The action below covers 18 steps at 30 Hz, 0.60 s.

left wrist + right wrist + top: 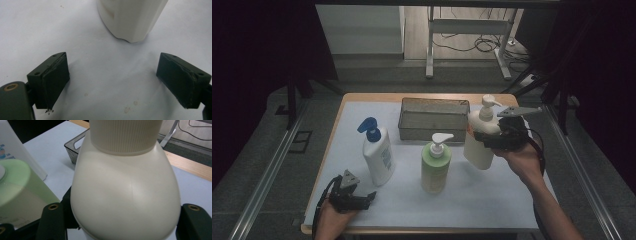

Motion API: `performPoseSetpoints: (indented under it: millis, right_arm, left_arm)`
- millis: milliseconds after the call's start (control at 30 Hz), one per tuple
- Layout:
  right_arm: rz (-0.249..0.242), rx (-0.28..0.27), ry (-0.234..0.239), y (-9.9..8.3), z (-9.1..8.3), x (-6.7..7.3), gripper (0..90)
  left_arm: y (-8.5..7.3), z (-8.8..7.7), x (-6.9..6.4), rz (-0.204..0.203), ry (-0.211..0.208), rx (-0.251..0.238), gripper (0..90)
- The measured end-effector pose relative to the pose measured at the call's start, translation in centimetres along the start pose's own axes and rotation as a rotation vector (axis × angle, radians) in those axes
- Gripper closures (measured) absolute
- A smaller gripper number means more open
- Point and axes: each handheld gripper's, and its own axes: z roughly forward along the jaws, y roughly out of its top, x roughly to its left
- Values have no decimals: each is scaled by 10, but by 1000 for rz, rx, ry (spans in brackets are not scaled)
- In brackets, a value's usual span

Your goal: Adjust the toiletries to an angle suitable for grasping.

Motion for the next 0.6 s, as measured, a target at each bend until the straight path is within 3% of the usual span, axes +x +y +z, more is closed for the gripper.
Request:
performPoseSetpoints:
  millis: [600]
  right_arm:
    - [0, -32, 7, 34, 21, 12, 364]
  left_arm:
    - [0, 0, 0, -1, -1, 1, 108]
